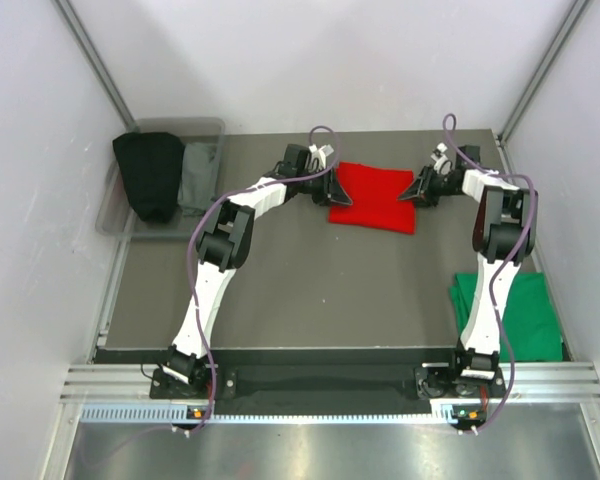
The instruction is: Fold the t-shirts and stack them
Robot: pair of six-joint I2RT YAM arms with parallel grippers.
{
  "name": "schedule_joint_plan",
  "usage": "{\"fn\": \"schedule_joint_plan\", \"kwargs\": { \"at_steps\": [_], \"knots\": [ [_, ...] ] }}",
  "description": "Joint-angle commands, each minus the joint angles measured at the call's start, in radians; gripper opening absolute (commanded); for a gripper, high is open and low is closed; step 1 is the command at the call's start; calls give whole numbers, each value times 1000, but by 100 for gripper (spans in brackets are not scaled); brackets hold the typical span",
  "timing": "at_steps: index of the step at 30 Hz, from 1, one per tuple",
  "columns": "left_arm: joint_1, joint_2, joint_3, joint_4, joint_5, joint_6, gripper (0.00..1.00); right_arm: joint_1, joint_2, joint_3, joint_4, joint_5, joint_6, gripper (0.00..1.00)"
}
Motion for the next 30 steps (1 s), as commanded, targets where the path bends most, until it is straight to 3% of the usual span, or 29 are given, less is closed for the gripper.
{"fn": "schedule_joint_plan", "kwargs": {
  "at_steps": [1, 2, 3, 10, 14, 17, 26, 30],
  "knots": [
    [-6, -10, 29, 15, 9, 26, 31, 46, 40, -13, -45, 31, -27, 12],
    [-8, -13, 29, 15, 9, 27, 31, 44, 38, -11, -43, 34, -25, 1],
    [-6, -16, 27, 13, 11, 29, 31, 44, 40, -16, -40, 35, -26, 0],
    [1, -106, 24, -57, 0, 111, 29, 46, -35, -49, -83, 54, -91, 0],
    [20, -261, -25, -198, -95, 268, 29, 44, -158, -74, -189, 132, -262, 0],
    [46, -411, -135, -206, -159, 331, 29, 46, -227, -74, -357, 135, -410, 0],
    [64, -729, -353, -197, -320, 420, 33, 47, -548, -384, -580, 241, -657, 0],
    [63, -822, -403, -182, -354, 429, 34, 47, -794, -545, -624, 336, -700, 0]
  ]
}}
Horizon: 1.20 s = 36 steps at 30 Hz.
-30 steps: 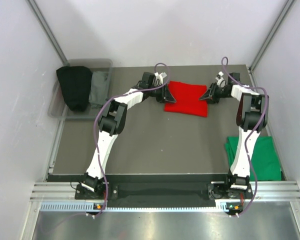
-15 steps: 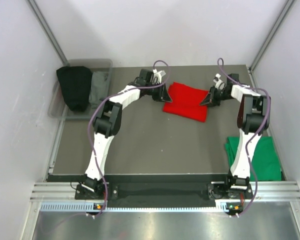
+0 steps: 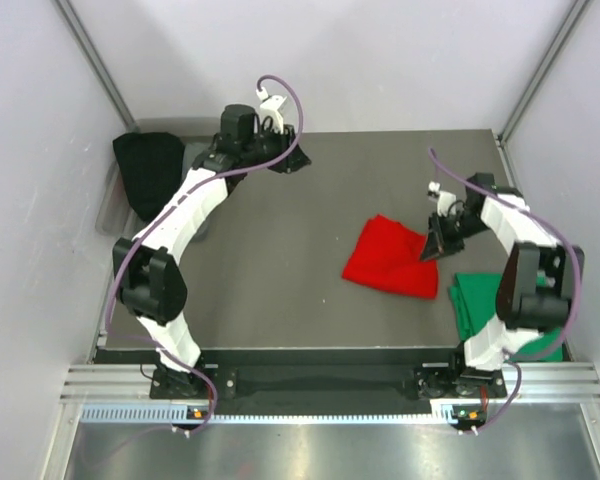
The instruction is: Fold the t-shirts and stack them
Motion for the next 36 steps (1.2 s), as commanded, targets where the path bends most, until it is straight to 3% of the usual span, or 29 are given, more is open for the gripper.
{"fn": "schedule_joint_plan", "kwargs": {
  "at_steps": [1, 4, 8, 12, 17, 29, 36],
  "knots": [
    [-6, -65, -61, 32, -62, 39, 34, 12, -222, -80, -107, 118, -107, 0],
    [-6, -120, -101, 53, -87, 42, 36, 13, -380, -47, -193, 264, -171, 0],
    [-4, -180, -145, 78, -107, 36, 36, 6, -507, -22, -365, 316, -227, 0],
    [-1, -212, -162, 93, -102, 24, 37, -19, -621, -97, -397, 444, -271, 0],
    [7, -245, -184, 109, -98, 12, 37, -71, -734, -159, -435, 491, -285, 0],
    [13, -251, -207, 139, -84, -11, 37, -153, -929, -174, -506, 606, -307, 0],
    [11, -265, -225, 158, -66, -28, 38, -183, -945, -127, -512, 698, -288, 0]
  ]
}}
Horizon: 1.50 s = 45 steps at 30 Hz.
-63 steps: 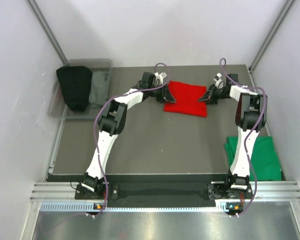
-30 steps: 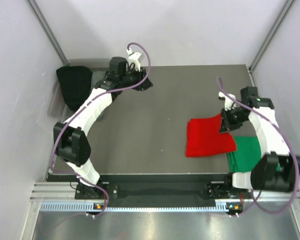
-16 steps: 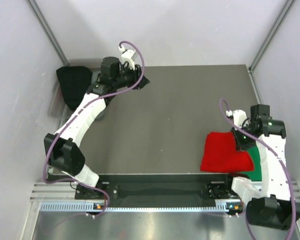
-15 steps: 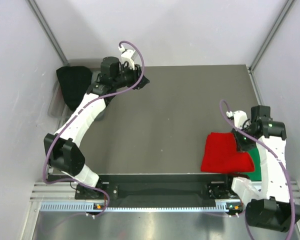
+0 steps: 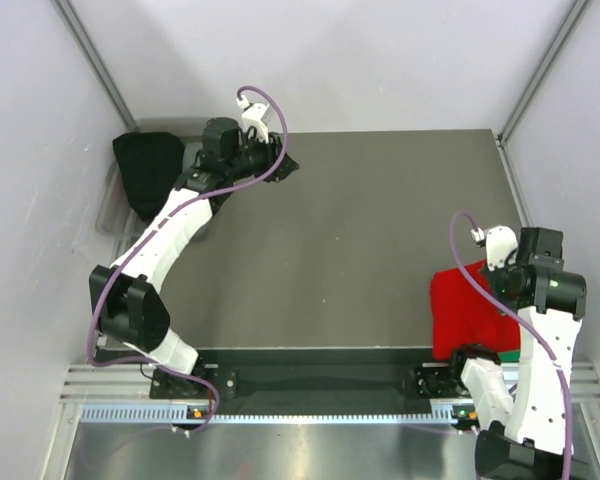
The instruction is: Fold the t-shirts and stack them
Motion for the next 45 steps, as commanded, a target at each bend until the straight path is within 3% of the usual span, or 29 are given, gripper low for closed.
{"fn": "schedule_joint_plan", "kwargs": {
  "at_steps": [1, 6, 11, 21, 36, 37, 39, 41, 44, 45],
  "knots": [
    [3, -54, -14, 79, 24, -18, 37, -32, -7, 63, -101, 70, 3, 0],
    [4, -58, -20, 87, 34, -25, 37, -72, 13, 85, -78, 83, -5, 0],
    [6, -58, -20, 93, 41, -33, 37, -191, 55, 106, -52, 55, -80, 0],
    [7, -51, -26, 104, 52, -41, 37, -594, 185, 82, 7, -110, -326, 0],
    [7, -66, -51, 118, 41, -33, 37, -673, 378, -32, 315, -84, -286, 0],
    [6, -69, -52, 118, 38, -32, 37, -676, 392, -33, 347, -81, -277, 3],
    [7, -74, -58, 121, 35, -30, 37, -684, 397, -26, 381, -87, -266, 33],
    [7, -75, -63, 127, 35, -30, 37, -684, 371, -7, 380, -144, -261, 77],
    [9, -81, -72, 133, 32, -30, 37, -682, 274, 33, 380, -219, -251, 100],
    [7, -84, -77, 134, 29, -30, 37, -678, 245, 53, 364, -239, -252, 100]
  ]
}}
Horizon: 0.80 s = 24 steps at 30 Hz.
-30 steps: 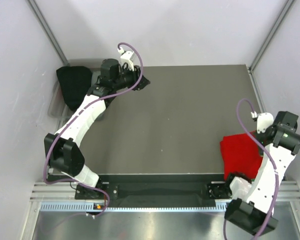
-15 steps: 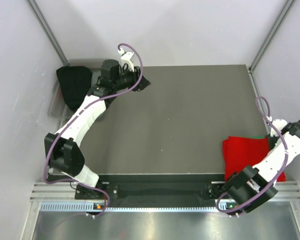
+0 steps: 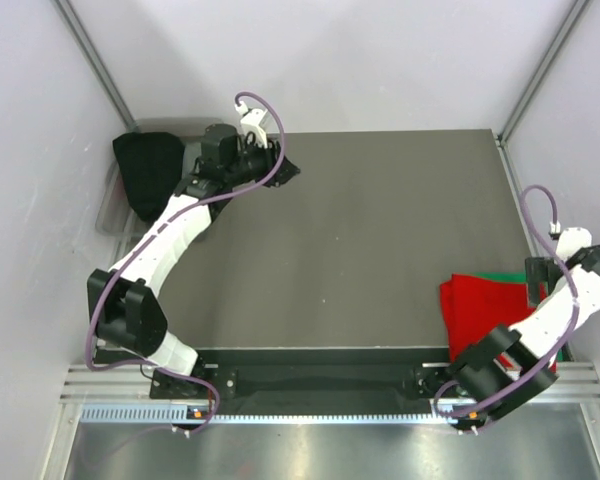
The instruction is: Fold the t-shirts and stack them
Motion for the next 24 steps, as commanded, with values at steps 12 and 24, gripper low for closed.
{"fn": "schedule_joint_plan", "kwargs": {
  "at_steps": [12, 24],
  "knots": [
    [0, 55, 159, -283, -159, 249, 43, 461, -103, 186, -46, -300, 296, 100],
    [0, -18, -72, -219, -302, 342, 46, 989, 195, 281, 438, -158, 637, 99]
  ]
}}
